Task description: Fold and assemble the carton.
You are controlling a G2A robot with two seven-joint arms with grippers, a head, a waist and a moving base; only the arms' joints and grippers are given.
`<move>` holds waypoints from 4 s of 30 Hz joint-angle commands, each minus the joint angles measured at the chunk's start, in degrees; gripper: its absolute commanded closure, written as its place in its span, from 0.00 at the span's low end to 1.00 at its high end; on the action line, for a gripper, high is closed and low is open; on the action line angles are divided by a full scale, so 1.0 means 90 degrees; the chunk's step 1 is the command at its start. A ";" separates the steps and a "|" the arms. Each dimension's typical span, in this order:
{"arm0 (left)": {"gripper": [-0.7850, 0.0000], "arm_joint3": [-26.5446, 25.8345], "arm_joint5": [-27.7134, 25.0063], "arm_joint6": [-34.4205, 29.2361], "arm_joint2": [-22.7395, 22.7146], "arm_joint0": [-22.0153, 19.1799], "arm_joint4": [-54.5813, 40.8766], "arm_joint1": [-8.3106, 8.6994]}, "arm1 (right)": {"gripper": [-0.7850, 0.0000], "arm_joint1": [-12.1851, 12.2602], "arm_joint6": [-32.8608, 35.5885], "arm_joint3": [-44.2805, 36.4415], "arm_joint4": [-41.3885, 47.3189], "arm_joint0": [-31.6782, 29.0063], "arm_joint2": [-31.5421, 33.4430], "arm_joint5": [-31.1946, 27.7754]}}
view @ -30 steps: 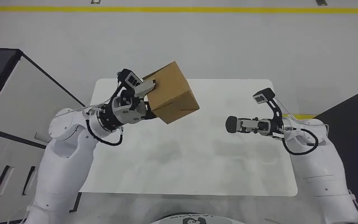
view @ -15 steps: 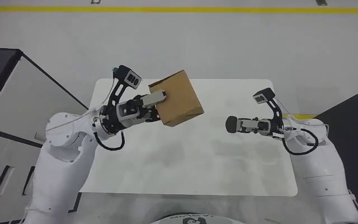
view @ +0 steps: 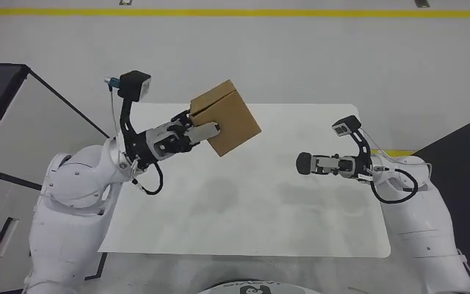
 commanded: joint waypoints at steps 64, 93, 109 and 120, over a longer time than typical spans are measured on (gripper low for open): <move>1.00 -0.0403 -0.3032 0.3421 -0.0600 0.0230 0.6015 -0.0063 | 0.00 0.0000 0.0000 0.0000 0.0000 0.0000 0.0000 0.0000; 1.00 -0.0836 -0.2408 0.6467 -0.0515 0.0330 1.2370 0.0026 | 0.00 0.0000 0.0000 0.0000 0.0000 0.0000 0.0000 0.0000; 1.00 -0.0500 0.0407 0.8874 -0.0362 0.0705 1.6900 0.0243 | 0.00 0.0000 0.0000 0.0000 0.0000 0.0000 0.0000 0.0000; 1.00 -0.0413 0.0708 0.9134 -0.0303 0.0693 1.7202 0.0262 | 0.00 0.0000 0.0000 0.0000 0.0000 0.0000 0.0000 0.0000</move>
